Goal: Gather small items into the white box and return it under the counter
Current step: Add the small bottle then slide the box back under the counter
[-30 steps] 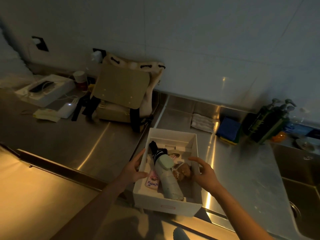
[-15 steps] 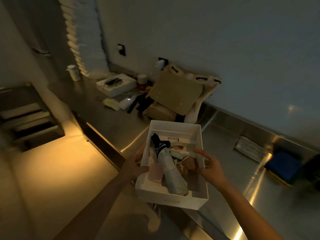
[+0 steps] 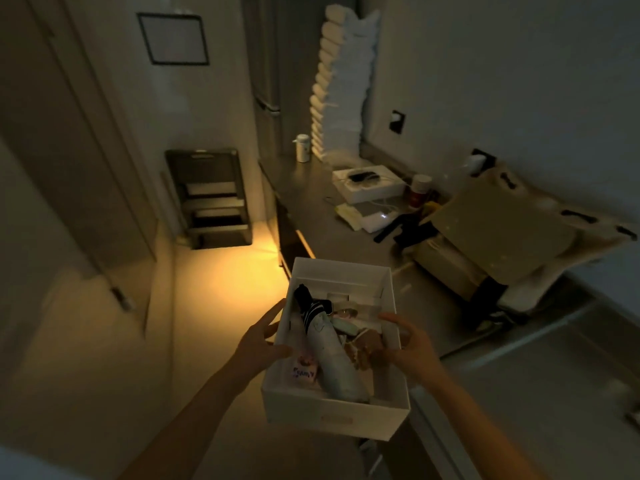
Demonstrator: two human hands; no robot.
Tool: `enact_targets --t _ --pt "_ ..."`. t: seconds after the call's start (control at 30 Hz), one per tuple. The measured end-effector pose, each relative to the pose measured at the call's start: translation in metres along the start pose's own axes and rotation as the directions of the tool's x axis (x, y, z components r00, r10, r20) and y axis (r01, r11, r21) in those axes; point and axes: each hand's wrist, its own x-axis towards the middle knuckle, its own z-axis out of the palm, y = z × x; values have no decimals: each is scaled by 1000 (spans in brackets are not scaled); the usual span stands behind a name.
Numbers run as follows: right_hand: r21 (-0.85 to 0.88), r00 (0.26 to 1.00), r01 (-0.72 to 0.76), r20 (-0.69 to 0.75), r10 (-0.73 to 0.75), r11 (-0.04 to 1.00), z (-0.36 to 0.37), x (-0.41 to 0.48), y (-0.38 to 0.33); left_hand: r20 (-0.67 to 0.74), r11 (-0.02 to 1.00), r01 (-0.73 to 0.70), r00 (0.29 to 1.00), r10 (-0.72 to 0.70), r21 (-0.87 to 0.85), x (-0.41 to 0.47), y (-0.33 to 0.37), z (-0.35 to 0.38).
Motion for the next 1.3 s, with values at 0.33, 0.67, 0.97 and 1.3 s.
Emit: enact_targets --t 0.33,0.67,0.97,1.3 --pt "45 999 45 26 -46 998 107 92 -48 -96 1000 23 995 -22 9 46 -23 -126" --pt "62 995 34 -92 -28 998 126 172 -70 -12 1000 -10 1000 11 7 145 -10 -175" --pt "22 996 -5 -90 7 1000 108 306 -63 52 1000 -12 999 12 -7 292 3 -181" --pt "112 997 73 2 -74 991 112 511 -90 -78 1000 15 997 -17 -19 455 43 -232"
